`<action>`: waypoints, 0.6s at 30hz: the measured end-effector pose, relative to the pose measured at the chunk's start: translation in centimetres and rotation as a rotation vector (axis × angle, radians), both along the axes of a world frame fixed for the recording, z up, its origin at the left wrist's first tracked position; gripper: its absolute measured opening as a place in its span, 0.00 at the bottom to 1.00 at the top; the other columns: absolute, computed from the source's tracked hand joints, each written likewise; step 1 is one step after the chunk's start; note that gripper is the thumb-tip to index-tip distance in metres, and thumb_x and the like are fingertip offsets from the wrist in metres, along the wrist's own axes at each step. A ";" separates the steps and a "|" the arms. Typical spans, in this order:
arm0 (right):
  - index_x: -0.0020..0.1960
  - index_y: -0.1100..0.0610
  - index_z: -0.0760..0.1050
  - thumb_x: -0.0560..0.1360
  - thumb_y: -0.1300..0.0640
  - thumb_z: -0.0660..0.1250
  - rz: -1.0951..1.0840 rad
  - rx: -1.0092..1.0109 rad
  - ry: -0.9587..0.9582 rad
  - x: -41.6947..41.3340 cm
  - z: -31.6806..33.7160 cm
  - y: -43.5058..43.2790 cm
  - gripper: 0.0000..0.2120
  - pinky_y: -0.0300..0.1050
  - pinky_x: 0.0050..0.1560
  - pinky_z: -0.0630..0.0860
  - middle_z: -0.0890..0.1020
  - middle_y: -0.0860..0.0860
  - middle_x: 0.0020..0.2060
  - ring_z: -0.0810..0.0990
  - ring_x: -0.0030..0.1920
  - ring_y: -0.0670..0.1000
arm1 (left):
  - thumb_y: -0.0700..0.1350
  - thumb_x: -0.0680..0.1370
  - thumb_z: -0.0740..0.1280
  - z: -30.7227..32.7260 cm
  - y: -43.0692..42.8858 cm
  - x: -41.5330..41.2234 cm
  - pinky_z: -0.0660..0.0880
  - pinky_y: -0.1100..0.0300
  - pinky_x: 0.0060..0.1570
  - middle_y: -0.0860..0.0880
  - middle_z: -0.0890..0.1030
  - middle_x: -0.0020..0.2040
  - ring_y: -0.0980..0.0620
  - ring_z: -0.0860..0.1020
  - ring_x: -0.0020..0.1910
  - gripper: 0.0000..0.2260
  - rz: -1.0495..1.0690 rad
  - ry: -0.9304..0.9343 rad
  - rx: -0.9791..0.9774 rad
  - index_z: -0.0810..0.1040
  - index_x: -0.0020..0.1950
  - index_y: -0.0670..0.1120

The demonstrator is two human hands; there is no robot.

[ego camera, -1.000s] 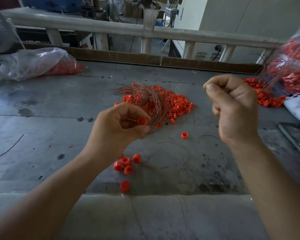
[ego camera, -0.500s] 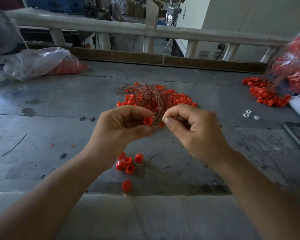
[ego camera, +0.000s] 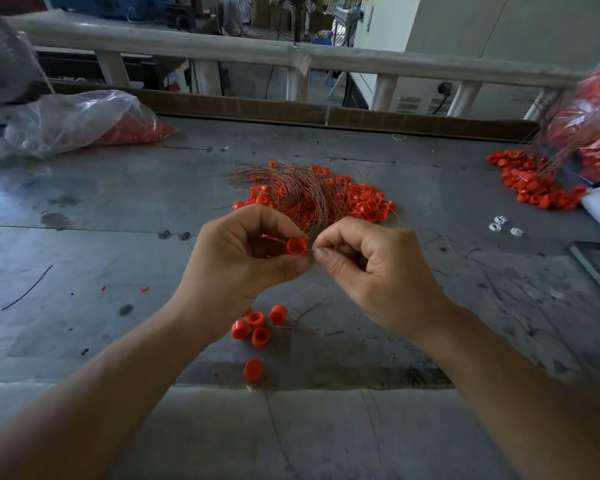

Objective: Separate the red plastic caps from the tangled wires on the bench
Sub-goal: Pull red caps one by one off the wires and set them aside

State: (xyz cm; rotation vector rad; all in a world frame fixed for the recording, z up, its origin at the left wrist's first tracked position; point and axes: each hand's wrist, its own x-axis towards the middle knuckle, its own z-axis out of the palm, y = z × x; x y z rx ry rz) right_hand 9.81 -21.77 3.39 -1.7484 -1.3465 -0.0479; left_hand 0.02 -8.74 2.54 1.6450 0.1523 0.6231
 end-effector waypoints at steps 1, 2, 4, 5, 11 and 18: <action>0.39 0.58 0.77 0.71 0.60 0.64 0.003 -0.005 0.003 0.0 0.0 0.0 0.05 0.33 0.25 0.65 0.71 0.40 0.25 0.71 0.26 0.46 | 0.46 0.56 0.73 0.0 0.0 0.0 0.79 0.64 0.37 0.48 0.83 0.37 0.53 0.81 0.35 0.13 0.001 -0.002 -0.005 0.78 0.38 0.45; 0.39 0.58 0.77 0.71 0.60 0.64 0.005 -0.009 0.004 -0.1 0.0 0.0 0.05 0.33 0.25 0.65 0.71 0.41 0.25 0.71 0.26 0.46 | 0.46 0.56 0.73 0.0 0.0 -0.1 0.79 0.64 0.36 0.47 0.83 0.37 0.53 0.81 0.35 0.13 0.002 -0.007 -0.014 0.79 0.37 0.46; 0.39 0.59 0.78 0.71 0.60 0.64 0.003 -0.015 -0.001 -0.1 -0.1 0.0 0.05 0.32 0.25 0.65 0.71 0.41 0.24 0.71 0.26 0.44 | 0.45 0.55 0.73 -0.1 0.0 -0.1 0.79 0.64 0.37 0.47 0.83 0.37 0.52 0.82 0.36 0.11 -0.001 -0.015 -0.038 0.79 0.36 0.48; 0.39 0.59 0.78 0.71 0.60 0.64 -0.001 -0.016 -0.003 -0.1 -0.1 0.0 0.05 0.31 0.25 0.65 0.71 0.41 0.24 0.71 0.26 0.44 | 0.44 0.55 0.74 0.0 0.0 -0.1 0.79 0.64 0.39 0.48 0.83 0.37 0.52 0.82 0.37 0.10 -0.009 -0.016 -0.048 0.80 0.36 0.49; 0.39 0.57 0.77 0.71 0.59 0.64 -0.052 0.009 0.029 0.4 0.2 -0.3 0.05 0.35 0.24 0.67 0.72 0.41 0.25 0.71 0.26 0.45 | 0.36 0.63 0.71 0.2 0.2 -0.1 0.79 0.62 0.42 0.45 0.84 0.40 0.49 0.83 0.42 0.11 -0.181 -0.020 -0.283 0.83 0.45 0.42; 0.39 0.58 0.78 0.71 0.59 0.64 -0.039 0.000 0.020 0.3 0.3 -0.3 0.05 0.31 0.25 0.66 0.72 0.40 0.25 0.71 0.26 0.42 | 0.38 0.63 0.67 0.2 0.2 -0.3 0.79 0.62 0.43 0.46 0.85 0.40 0.49 0.83 0.42 0.12 -0.161 -0.005 -0.283 0.84 0.44 0.45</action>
